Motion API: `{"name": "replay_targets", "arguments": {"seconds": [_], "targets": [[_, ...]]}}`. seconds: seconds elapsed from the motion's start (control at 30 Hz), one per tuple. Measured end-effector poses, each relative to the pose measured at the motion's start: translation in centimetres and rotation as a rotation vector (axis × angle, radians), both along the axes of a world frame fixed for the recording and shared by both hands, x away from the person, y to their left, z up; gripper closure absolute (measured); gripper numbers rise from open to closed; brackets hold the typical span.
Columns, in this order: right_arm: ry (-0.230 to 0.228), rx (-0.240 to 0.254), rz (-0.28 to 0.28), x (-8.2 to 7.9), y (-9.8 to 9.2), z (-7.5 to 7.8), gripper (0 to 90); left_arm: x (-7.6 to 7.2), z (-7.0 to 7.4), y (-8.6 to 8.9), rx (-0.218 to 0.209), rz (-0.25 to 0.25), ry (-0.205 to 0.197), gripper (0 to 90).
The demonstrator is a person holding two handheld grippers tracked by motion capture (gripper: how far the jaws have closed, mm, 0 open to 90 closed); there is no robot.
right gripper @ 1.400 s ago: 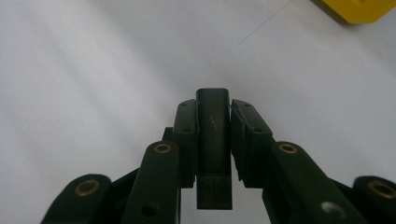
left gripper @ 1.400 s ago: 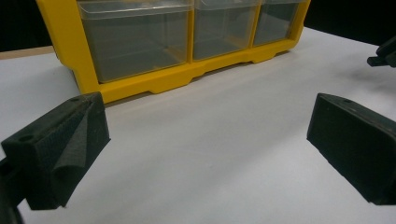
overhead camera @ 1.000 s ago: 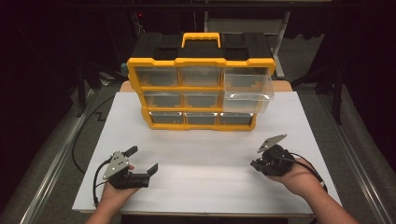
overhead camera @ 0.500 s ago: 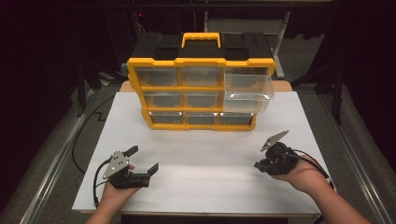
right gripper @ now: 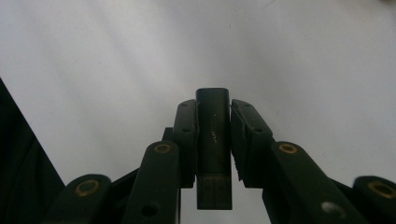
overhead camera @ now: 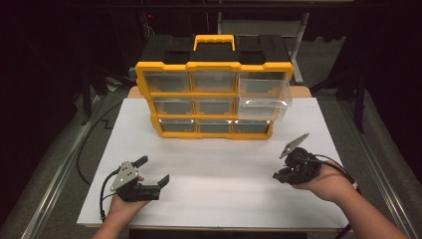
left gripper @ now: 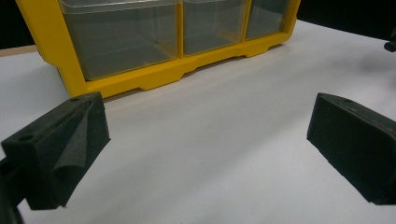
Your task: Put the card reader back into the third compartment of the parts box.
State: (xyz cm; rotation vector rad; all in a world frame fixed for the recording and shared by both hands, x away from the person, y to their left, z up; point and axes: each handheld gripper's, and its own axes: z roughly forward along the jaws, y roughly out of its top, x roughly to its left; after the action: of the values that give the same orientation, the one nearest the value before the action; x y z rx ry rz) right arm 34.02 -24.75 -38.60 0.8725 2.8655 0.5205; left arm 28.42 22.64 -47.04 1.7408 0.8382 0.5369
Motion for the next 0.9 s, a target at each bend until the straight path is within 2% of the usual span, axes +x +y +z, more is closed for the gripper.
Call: {"name": "replay_targets", "arguments": {"seconds": [0.37,0.9], "targets": [[0.027,-0.036,0.044,0.4,0.4,1.8,74.2,0.0,0.0,0.0,-0.001,-0.003,-0.002,0.3],[0.041,-0.048,0.099,0.6,0.8,4.7,74.2,-0.1,-0.1,0.0,0.005,-0.007,-0.003,0.3]]}}
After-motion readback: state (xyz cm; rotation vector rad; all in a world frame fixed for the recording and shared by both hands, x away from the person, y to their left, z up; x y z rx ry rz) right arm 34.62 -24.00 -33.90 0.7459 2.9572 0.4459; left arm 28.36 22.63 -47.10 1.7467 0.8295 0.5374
